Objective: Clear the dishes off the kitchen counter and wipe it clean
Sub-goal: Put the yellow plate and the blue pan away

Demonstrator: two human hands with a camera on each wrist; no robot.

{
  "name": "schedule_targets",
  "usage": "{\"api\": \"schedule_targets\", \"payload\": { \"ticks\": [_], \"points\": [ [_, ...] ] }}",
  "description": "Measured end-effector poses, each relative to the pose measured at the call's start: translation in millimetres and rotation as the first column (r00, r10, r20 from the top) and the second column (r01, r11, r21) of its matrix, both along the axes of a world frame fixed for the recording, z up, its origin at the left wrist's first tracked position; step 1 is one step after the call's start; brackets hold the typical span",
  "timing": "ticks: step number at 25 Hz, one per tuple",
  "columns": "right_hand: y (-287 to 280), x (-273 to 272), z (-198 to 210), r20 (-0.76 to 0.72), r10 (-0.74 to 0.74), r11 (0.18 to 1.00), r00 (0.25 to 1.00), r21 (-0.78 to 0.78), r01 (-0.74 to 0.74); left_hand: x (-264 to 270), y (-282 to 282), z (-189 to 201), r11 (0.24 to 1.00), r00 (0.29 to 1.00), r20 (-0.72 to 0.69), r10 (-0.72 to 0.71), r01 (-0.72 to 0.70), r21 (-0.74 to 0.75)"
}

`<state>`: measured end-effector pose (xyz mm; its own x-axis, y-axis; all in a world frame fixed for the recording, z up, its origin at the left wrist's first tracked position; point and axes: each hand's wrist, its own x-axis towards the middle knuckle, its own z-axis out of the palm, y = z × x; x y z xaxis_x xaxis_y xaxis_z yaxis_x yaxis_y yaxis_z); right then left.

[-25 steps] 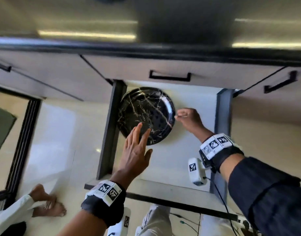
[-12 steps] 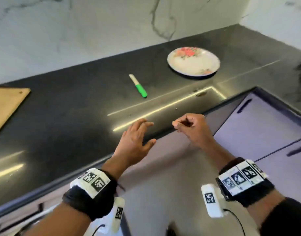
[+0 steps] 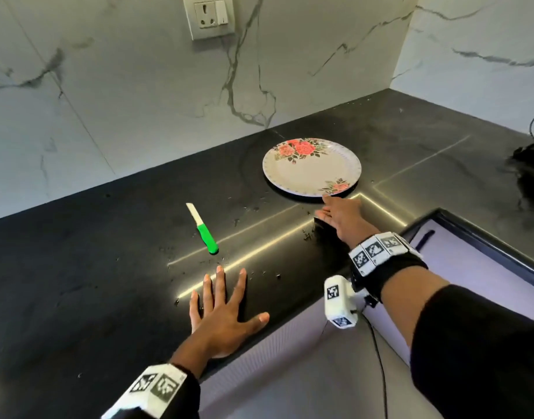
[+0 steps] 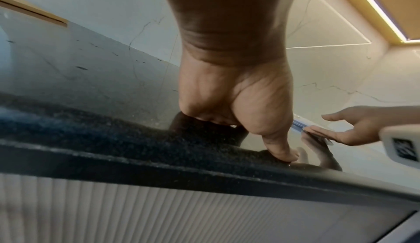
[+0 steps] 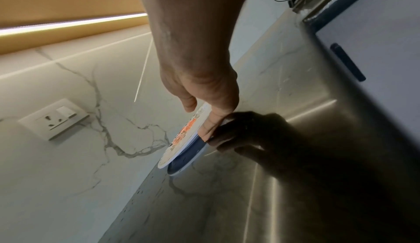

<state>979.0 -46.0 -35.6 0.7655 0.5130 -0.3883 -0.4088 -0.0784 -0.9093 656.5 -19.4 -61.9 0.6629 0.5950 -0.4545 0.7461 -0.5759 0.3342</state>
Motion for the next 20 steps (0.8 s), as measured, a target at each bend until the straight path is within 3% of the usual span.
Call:
{"api": "schedule_targets", "payload": {
  "ticks": [6,8,11,14,17,19,20],
  "points": [
    [57.5,21.4,-7.4,-0.235,-0.229,0.97,0.945,0.023,0.241,-0.4,-1.7,1.0,1.0,1.0,0.011,0.003,-0.003,-0.004],
    [64.0,22.0,-5.6,-0.226,-0.179,0.974,0.957,0.099,0.206,0.6,-0.7,1.0,1.0,1.0,0.008,-0.002,0.002,-0.002],
    [67.5,9.5,12.6,-0.209,-0.246,0.935,0.946,0.205,0.289,0.7,1.9,-1.7,1.0,1.0,0.015,-0.011,0.011,-0.008],
    [43.8,-20.7,32.2,-0.231,-0.134,0.919,0.964,0.335,0.208,0.7,-0.6,-3.5,1.0,1.0,0.023,-0.015,0.014,0.007],
    [-21.2,-59.5,31.7,-0.209,0.026,0.912,0.978,0.405,0.062,3.1,-1.5,-4.2,1.0,1.0,0.015,0.016,-0.016,0.006],
    [-72.4,-96.7,34.2,-0.144,0.105,0.914,0.984,0.403,-0.039,-1.8,1.2,-6.9,0.999,0.996,0.086,0.027,-0.029,0.025],
    [-99.0,-117.7,37.0,-0.112,0.136,0.917,0.984,0.391,-0.082,-6.5,0.2,-3.6,0.998,0.978,0.201,0.058,-0.058,-0.002]
  ]
}}
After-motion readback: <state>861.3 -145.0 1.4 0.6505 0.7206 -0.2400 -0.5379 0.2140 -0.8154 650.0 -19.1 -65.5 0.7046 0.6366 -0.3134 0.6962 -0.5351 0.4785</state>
